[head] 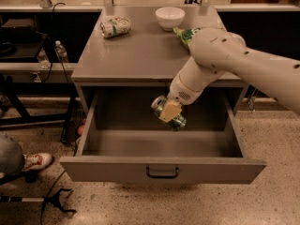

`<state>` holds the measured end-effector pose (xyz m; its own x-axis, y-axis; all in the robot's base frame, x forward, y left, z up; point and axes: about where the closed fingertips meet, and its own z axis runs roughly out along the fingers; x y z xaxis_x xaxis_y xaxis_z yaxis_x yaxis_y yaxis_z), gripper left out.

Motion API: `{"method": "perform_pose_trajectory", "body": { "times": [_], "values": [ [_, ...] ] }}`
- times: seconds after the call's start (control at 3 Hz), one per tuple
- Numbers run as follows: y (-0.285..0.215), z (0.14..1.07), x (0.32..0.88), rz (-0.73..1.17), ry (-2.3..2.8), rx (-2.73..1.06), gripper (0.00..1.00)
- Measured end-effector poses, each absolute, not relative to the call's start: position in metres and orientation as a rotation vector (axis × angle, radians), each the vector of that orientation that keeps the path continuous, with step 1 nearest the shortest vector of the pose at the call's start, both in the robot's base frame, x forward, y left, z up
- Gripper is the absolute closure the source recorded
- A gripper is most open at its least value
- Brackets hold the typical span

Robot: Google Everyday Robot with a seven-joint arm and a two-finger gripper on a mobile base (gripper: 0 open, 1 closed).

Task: Place green can into top drawer

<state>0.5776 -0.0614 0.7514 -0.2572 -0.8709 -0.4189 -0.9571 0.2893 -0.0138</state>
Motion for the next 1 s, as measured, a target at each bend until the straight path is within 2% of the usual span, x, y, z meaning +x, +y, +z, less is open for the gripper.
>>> {"method": "perform_pose_trajectory", "body": {
  "times": [0.33, 1.0],
  "values": [
    [-0.063, 0.714, 0.579, 0.275, 2.269, -1.699, 1.0],
    [-0.066, 0.645, 0.575, 0.264, 2.349, -1.72, 1.0]
  ]
}}
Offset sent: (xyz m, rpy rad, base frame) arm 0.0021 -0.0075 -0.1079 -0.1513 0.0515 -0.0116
